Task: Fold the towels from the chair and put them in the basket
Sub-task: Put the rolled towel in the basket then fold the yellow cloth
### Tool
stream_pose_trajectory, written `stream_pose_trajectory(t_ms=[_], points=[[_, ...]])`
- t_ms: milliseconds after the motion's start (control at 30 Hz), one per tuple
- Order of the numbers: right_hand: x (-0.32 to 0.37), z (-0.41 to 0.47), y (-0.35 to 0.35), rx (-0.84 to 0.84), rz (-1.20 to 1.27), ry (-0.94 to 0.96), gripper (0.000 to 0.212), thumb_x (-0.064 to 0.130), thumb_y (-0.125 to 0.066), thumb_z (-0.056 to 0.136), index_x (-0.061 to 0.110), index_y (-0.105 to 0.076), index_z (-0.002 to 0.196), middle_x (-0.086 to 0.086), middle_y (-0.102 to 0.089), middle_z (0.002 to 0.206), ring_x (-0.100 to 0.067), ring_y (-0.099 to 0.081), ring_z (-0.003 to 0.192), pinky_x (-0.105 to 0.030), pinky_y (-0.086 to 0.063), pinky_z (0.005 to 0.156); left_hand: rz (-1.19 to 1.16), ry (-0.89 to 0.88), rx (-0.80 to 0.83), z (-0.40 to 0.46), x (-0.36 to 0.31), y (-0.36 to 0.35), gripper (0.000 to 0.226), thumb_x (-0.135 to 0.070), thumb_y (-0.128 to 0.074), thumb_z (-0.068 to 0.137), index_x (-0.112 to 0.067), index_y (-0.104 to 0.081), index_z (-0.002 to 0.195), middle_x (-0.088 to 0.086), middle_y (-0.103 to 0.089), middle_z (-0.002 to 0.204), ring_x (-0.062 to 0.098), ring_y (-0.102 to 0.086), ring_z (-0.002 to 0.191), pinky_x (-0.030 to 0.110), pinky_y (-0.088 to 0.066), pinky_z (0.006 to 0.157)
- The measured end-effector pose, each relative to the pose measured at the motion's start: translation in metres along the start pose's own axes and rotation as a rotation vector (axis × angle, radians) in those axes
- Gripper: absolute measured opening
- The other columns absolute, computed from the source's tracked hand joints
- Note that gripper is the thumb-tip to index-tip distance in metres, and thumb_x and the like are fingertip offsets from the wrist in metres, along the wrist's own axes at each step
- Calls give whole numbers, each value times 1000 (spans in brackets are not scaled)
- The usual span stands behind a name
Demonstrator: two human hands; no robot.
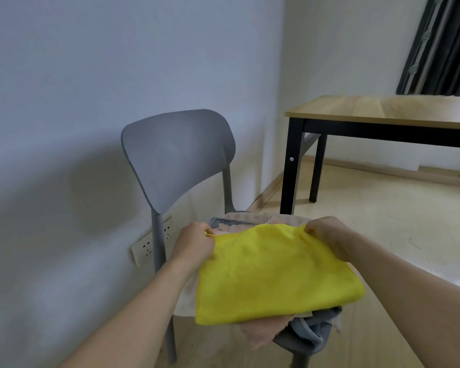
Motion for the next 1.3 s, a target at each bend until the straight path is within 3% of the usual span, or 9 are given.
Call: stream_pose_trajectory(t_ms=[133,300,433,533,633,800,1000,1167,1300], points=[[0,-16,-6,79,-122,-25,27,10,-55,85,5,-54,111,-17,-59,111,-33,-59,103,-43,-51,93,115,-85,-43,-17,-19,21,28,0,-47,80,-18,-68,88,1,-65,84,20,-59,79,26,-39,60],[15,-36,4,3,-28,59,17,10,-55,89,5,-59,105,-17,-62,104,-33,-61,98,-42,-53,89,51,-192,-130,-43,-45,53,27,-2,-47,84,-18,-68,85,-9,-55,64,9,-48,57,22,-32,48],[24,-61,18,-20,48,155,15,7,-51,90,3,-66,93,-15,-61,91,-28,-60,84,-47,-54,86,-37,-176,-147,-68,-48,66,29,-1,-46,87,-22,-66,84,-6,-60,72,7,-48,54,19,-34,45],[34,-90,40,-92,183,267,19,13,-50,92,4,-66,98,-19,-58,94,-28,-55,84,-48,-52,87,-185,-130,-219,-88,-46,83,28,-1,-48,86,-23,-66,82,-5,-61,73,11,-50,55,25,-42,48],[44,-126,60,-142,447,402,18,16,-53,91,12,-70,94,-13,-60,105,-28,-54,96,-50,-48,90,-417,-47,-301,-109,-39,99,24,-3,-50,85,-21,-65,78,-3,-59,76,10,-49,65,24,-38,54],[39,-180,49,59,825,492,17,11,-56,92,14,-73,91,-12,-64,107,-30,-58,99,-41,-53,73,-957,270,-480,-139,6,98,22,-17,-48,82,-23,-64,67,-2,-58,79,20,-51,81,37,-41,70],[-18,-182,-5,149,621,401,22,6,-61,87,19,-78,83,-7,-65,117,-31,-53,117,-53,-42,102,-876,285,-461,-160,33,89,26,-6,-45,90,-21,-58,73,0,-52,78,16,-47,78,29,-38,65],[-38,-182,-2,11,492,367,23,4,-59,88,21,-73,82,-4,-63,110,-28,-51,111,-40,-45,89,-689,209,-430,-163,42,93,29,1,-43,90,-19,-60,76,-4,-54,80,6,-45,75,21,-37,60],[-18,-194,20,-184,225,554,22,-1,-58,86,18,-68,88,1,-61,90,-19,-55,93,-28,-43,79,-666,160,-461,-160,43,102,34,4,-44,87,-21,-61,71,-3,-53,76,9,-45,71,22,-42,55]])
Point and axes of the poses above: each hand's wrist, its own z-axis towards the middle knuckle, its own y-axis out of the back of the hand, x = y × z, the point moved 9 cm from there along z, towards the middle knuckle
